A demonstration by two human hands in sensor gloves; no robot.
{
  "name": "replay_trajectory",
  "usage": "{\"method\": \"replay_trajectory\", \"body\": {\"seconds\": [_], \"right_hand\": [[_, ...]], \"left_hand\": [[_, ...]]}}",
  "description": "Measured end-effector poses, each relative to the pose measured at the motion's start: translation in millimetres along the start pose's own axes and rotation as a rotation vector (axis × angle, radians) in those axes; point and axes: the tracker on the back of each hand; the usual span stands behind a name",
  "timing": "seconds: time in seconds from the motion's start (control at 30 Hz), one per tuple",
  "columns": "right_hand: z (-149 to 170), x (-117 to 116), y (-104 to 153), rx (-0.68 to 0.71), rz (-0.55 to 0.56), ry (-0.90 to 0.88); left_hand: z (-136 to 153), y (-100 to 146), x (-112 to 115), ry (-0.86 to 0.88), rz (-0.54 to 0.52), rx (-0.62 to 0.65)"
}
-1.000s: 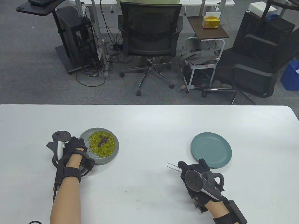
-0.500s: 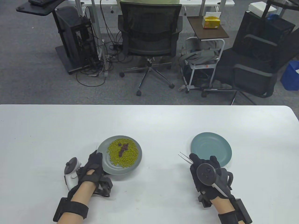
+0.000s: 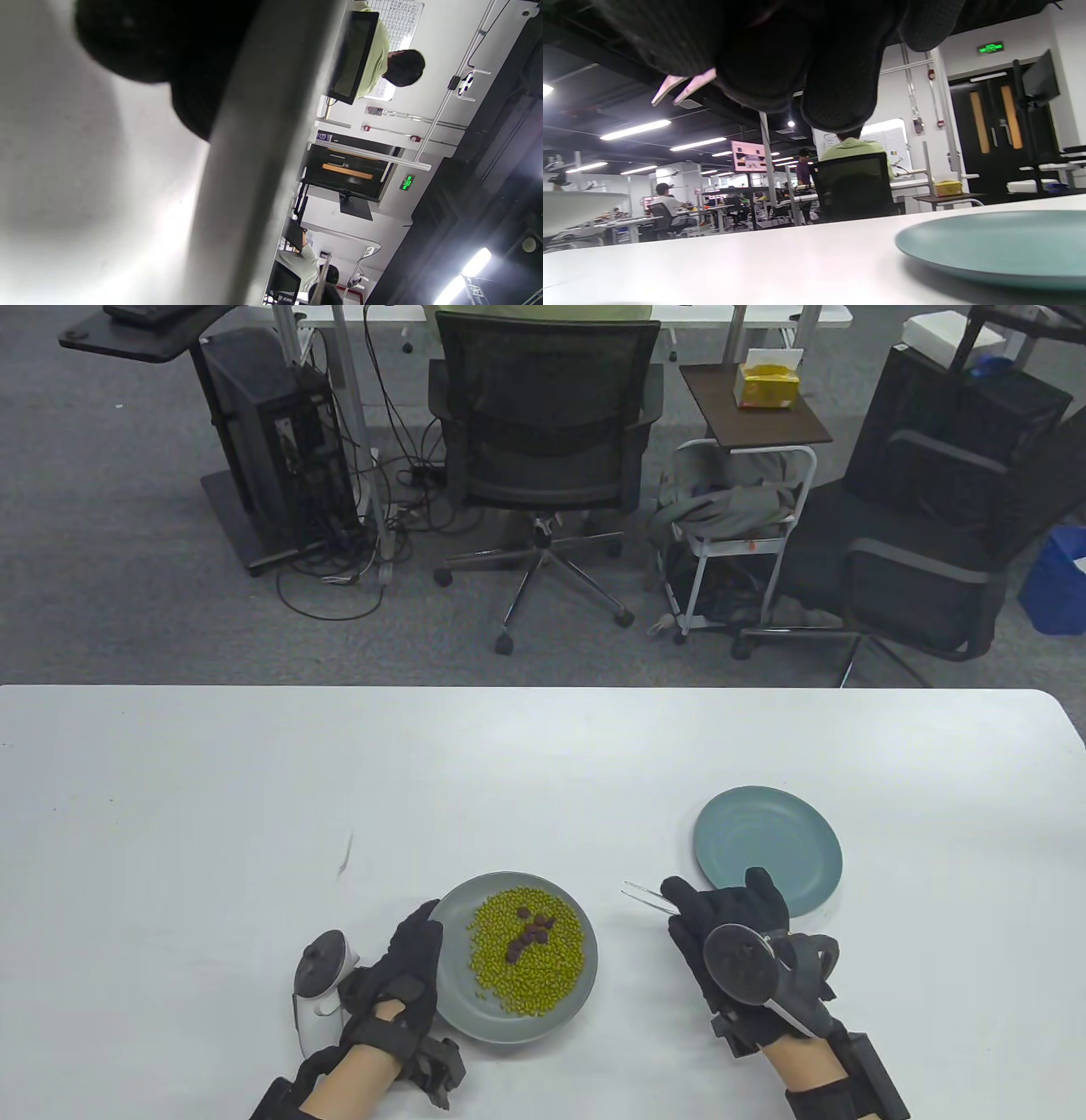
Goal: Pick cranberries with tweezers into plate
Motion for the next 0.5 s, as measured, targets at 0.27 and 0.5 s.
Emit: {"method": "replay_trajectory", "body": {"seconds": [0.27, 0.5], "right_hand": [[-27.9, -5.0, 13.5, 0.183, -0.053, 0.086], [-30.6, -10.7, 14.2, 0.238, -0.133, 0.097]], "left_hand": [[2.9, 0.0, 10.3, -0.018, 0.060, -0.015], [5.1, 0.1, 15.3, -0.041, 0.080, -0.020]]}}
Point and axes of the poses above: the tracker on the back of each hand, its own z axis roughly to the little-finger side, its own y axis roughly from the fingertips to the wrist, x = y × z, and after that the axes turned 11 degrees about -x, right-handed
